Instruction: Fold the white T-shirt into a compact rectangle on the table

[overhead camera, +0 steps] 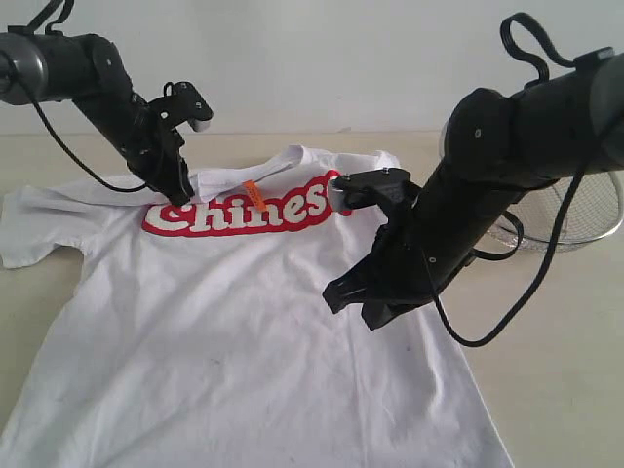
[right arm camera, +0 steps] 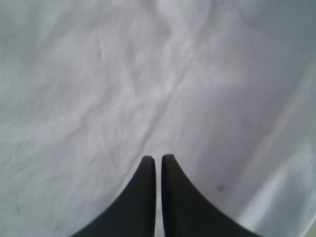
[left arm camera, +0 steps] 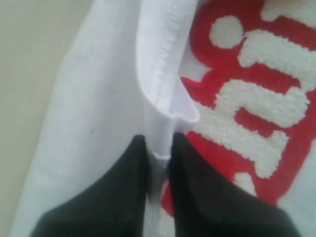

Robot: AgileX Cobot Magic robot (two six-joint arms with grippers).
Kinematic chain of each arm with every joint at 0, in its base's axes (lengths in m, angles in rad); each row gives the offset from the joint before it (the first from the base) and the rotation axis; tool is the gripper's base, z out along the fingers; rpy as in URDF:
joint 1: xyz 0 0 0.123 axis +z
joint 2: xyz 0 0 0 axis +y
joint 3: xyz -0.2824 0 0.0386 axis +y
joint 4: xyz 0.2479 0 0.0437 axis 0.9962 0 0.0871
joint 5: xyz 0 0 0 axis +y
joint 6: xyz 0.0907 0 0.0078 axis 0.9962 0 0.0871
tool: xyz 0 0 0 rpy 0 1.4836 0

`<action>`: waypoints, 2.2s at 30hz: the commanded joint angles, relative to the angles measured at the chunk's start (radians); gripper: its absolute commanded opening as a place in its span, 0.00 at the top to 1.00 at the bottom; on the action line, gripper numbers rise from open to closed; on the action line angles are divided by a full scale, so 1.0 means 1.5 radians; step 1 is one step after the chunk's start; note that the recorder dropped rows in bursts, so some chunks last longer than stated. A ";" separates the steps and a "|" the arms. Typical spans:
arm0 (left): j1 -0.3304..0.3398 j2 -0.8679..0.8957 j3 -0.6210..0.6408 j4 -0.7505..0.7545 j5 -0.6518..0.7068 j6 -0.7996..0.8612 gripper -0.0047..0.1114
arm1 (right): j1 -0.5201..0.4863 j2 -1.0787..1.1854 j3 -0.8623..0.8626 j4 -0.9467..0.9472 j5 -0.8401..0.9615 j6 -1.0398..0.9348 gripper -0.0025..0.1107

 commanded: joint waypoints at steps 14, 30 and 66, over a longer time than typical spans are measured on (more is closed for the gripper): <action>-0.001 0.000 -0.005 0.013 -0.233 -0.121 0.92 | -0.004 -0.002 0.001 0.001 -0.006 -0.007 0.98; 0.006 0.000 -0.005 0.142 -0.351 -0.350 0.50 | -0.004 -0.002 0.001 0.004 0.002 -0.007 0.98; 0.006 -0.056 -0.037 0.116 0.263 -0.556 0.92 | -0.019 0.041 0.001 0.023 -0.036 -0.014 0.98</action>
